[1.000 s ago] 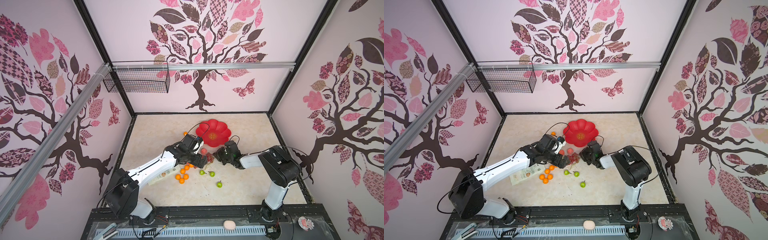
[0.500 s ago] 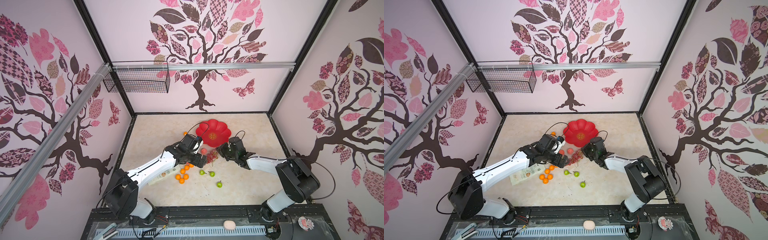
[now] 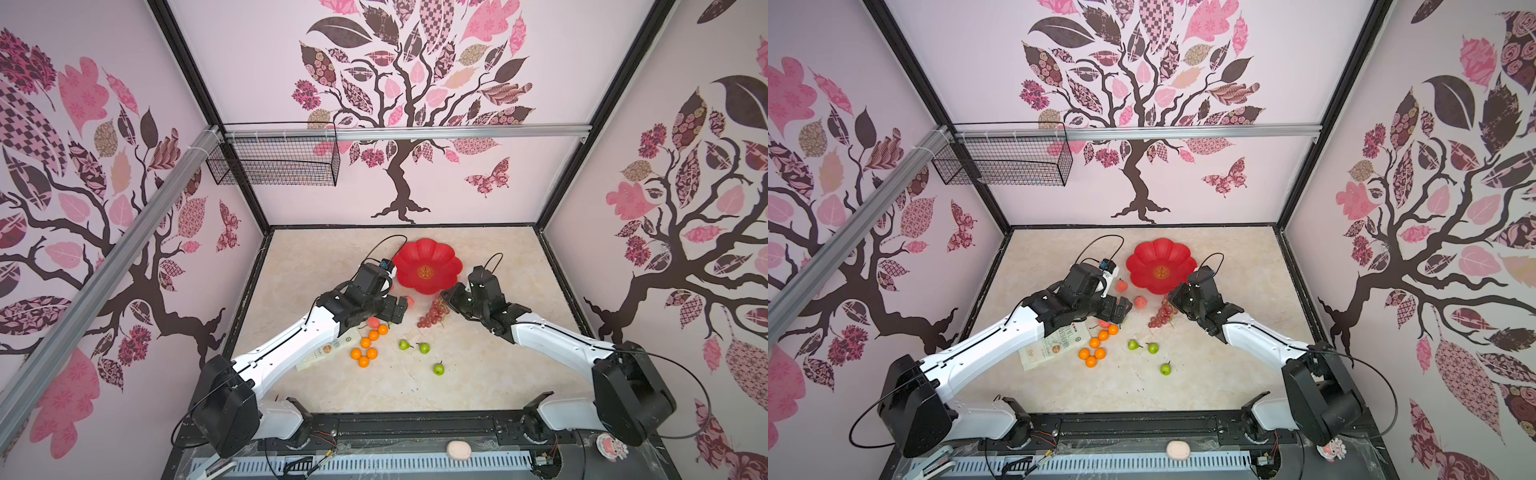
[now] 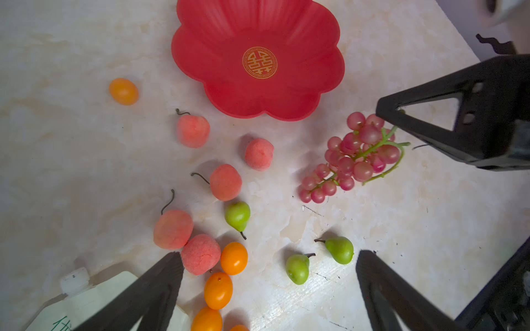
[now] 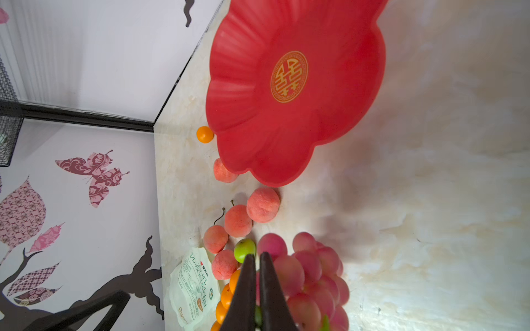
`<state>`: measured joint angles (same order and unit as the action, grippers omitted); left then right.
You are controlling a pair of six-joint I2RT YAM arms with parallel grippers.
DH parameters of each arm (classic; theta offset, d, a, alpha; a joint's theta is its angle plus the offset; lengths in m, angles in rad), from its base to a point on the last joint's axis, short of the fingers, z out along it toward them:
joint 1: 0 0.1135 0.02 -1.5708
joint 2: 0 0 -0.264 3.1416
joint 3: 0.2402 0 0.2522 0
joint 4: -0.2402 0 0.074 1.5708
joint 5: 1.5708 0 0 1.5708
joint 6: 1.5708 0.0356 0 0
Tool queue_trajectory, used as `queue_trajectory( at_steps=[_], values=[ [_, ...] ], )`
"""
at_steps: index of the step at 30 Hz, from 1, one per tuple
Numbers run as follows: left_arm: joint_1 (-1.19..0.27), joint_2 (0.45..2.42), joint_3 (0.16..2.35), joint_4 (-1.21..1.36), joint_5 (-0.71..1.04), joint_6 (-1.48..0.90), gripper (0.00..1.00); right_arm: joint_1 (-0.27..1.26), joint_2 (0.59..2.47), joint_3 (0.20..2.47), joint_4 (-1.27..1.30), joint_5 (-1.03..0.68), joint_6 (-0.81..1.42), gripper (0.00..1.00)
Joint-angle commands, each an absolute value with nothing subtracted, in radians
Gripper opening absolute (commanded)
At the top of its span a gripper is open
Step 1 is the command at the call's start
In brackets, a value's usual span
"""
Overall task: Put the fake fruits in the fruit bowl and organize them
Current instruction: 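Carry the grapes over the bowl with right gripper while left gripper hovers beside it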
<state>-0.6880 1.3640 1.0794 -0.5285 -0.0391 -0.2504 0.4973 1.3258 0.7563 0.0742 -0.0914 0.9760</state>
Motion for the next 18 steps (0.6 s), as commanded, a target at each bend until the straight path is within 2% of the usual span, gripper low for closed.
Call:
queue_trajectory(
  at_steps=[1,7,11,16,18],
  values=[
    [-0.686,1.381,1.168,-0.546,-0.149,-0.273,0.98,0.497,1.24,0.842,-0.051,-0.039,0.844,0.0],
    [-0.686,1.392,1.245,-0.505,-0.134,-0.253,0.98,0.496,1.171,0.918,-0.131,0.07,0.71,0.0],
    [-0.685,1.37,1.243,-0.396,-0.051,-0.205,0.98,0.482,1.167,0.996,-0.182,0.16,0.62,0.0],
    [-0.684,1.406,1.268,-0.293,-0.069,-0.193,0.98,0.32,1.191,0.999,-0.069,-0.051,0.589,0.0],
    [-0.684,1.45,1.308,-0.289,-0.072,-0.189,0.98,0.287,1.216,1.016,-0.06,-0.062,0.579,0.0]
  ],
)
